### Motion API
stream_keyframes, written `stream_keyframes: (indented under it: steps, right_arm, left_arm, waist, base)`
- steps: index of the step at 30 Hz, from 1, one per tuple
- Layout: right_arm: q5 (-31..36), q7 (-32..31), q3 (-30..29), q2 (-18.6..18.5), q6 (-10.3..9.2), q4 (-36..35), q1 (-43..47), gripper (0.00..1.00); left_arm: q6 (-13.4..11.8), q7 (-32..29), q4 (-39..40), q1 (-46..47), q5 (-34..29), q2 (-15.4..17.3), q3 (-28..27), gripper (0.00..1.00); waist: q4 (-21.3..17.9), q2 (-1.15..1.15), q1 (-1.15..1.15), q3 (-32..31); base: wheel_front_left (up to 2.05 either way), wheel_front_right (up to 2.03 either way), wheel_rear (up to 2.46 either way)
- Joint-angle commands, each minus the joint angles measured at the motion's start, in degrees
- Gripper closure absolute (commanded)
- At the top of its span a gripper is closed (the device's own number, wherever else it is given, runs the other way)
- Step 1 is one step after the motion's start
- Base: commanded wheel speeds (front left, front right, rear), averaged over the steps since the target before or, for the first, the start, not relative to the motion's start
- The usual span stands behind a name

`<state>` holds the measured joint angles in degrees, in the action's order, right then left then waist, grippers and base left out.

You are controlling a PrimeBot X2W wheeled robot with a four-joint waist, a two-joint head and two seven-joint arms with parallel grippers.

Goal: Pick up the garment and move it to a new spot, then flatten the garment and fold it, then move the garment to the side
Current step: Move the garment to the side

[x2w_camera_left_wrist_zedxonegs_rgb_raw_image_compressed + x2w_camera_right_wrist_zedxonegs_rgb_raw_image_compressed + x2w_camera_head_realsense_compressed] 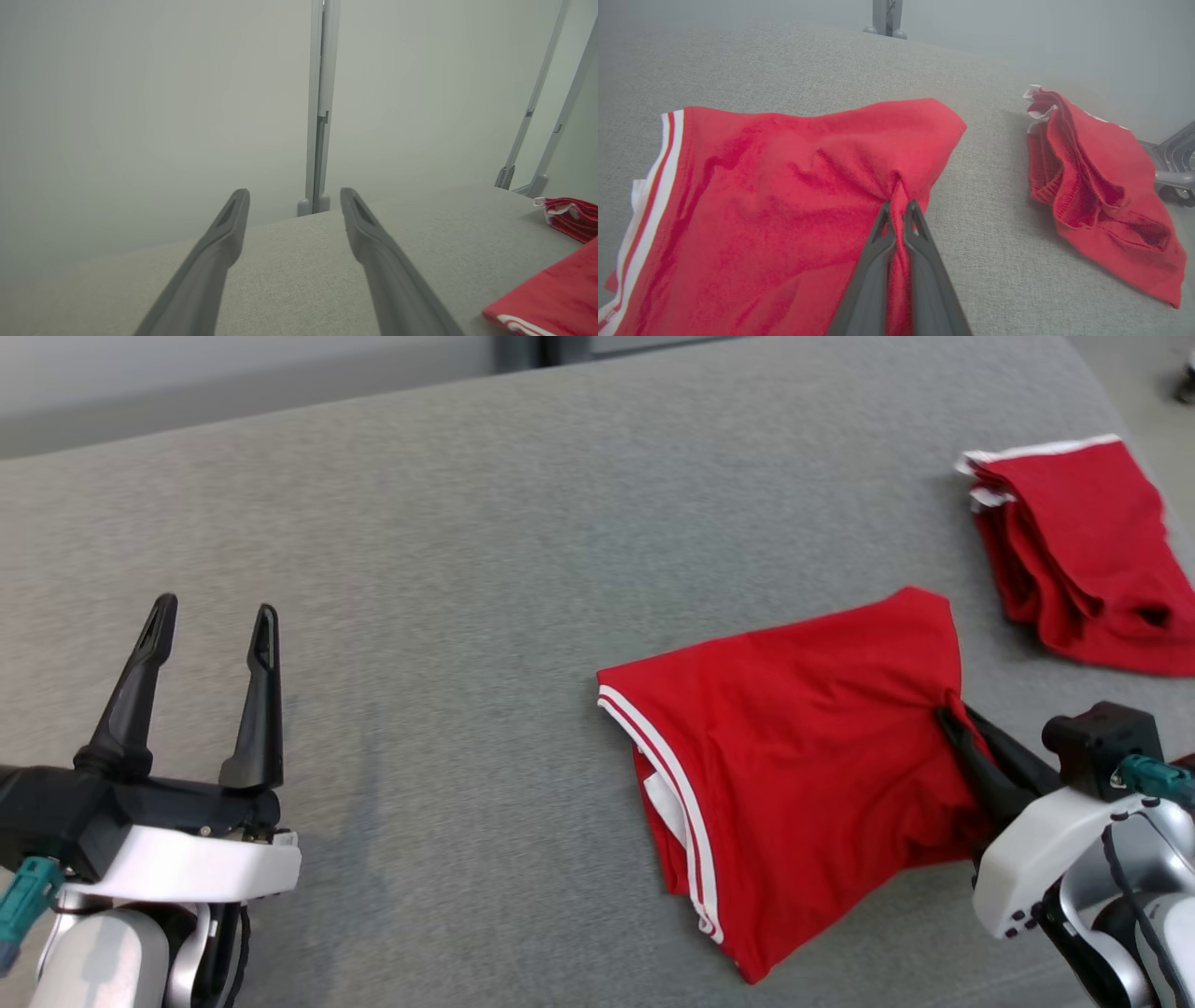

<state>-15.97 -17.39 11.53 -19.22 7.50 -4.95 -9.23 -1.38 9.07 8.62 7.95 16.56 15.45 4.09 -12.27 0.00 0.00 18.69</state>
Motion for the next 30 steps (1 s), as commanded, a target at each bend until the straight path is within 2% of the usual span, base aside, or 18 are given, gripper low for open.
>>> stream_keyframes:
  steps: [1,6,11,21,30]
  right_arm:
    - [0.0,1.0,-0.2,0.3,-0.01,-0.3,-1.4,1.0]
    - [-1.4,3.3,0.2,1.1,-0.01,1.4,-6.4,1.0]
    - [-2.7,5.3,-0.2,0.9,-0.01,4.3,-12.2,1.0]
    - [-5.2,10.9,-7.1,-5.3,-0.01,13.0,-22.9,1.0]
    - [-6.4,17.6,-13.2,-8.4,-0.01,27.7,-30.5,1.0]
  left_arm:
    - [-0.2,-0.2,0.5,1.3,-0.4,0.6,-0.2,0.0]
    - [-0.5,-1.1,2.0,1.9,-0.5,1.4,-0.4,0.0]
    - [-0.2,-1.7,2.8,3.0,-0.9,1.8,0.1,0.0]
    - [0.6,-2.7,4.7,4.6,-1.5,3.3,1.1,0.0]
    - [1.4,-4.7,7.0,6.6,-2.1,5.4,1.8,0.0]
  waist:
    - [-3.3,0.0,0.0,2.3]
    - [-5.7,0.0,0.0,4.1]
    - [-6.2,0.0,0.0,5.2]
    - [-6.0,0.0,0.0,8.7]
    - [-5.8,0.0,0.0,12.8]
  base:
    - [0.0,0.0,0.0]
    - [0.0,0.0,0.0]
    - [0.0,0.0,0.0]
    - [0.0,0.0,0.0]
    - [0.0,0.0,0.0]
